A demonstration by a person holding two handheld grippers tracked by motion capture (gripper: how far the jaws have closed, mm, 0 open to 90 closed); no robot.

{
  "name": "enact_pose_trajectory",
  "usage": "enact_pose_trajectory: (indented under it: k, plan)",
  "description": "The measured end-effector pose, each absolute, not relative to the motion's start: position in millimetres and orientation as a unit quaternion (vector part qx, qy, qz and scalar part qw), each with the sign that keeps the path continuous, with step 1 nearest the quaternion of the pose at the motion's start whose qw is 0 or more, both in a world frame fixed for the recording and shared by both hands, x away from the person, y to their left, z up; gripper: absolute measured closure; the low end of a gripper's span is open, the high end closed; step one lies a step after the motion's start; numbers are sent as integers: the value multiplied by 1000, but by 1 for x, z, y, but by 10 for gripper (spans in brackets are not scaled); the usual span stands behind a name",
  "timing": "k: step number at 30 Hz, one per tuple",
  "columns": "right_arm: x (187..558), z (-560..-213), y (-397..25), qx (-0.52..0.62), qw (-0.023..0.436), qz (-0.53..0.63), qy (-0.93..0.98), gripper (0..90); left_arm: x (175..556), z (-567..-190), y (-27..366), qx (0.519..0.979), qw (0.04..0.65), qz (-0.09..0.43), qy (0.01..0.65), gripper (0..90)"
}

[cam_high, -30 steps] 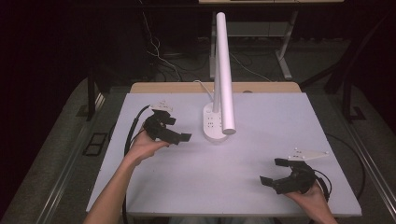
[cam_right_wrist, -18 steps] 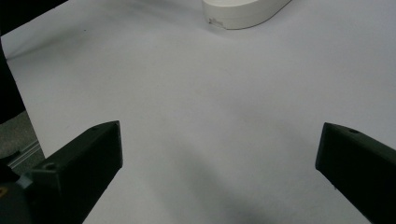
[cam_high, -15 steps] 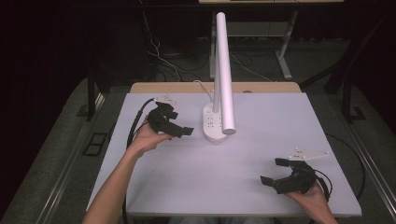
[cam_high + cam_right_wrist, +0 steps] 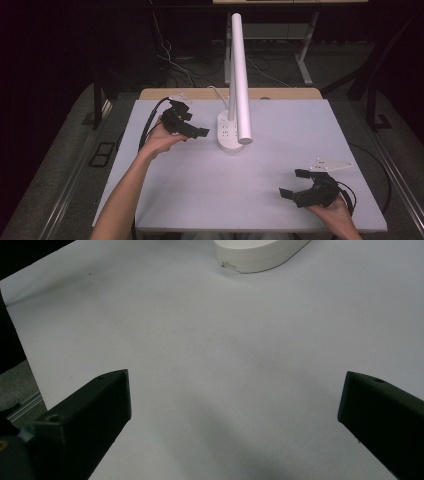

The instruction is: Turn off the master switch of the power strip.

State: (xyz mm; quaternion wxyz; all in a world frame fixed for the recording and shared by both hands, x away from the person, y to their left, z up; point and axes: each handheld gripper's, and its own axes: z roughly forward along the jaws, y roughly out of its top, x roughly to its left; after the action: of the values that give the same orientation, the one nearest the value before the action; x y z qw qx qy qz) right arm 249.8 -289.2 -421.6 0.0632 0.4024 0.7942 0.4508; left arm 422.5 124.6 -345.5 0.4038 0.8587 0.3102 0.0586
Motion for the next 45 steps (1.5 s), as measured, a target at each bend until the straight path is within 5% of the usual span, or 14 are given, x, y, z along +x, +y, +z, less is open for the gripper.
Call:
enact_pose_trajectory:
  k: [45]
  plan:
    - [250, -422, -289, 398, 60, 449, 798, 0, 484, -357, 99, 827, 418, 50, 374, 6]
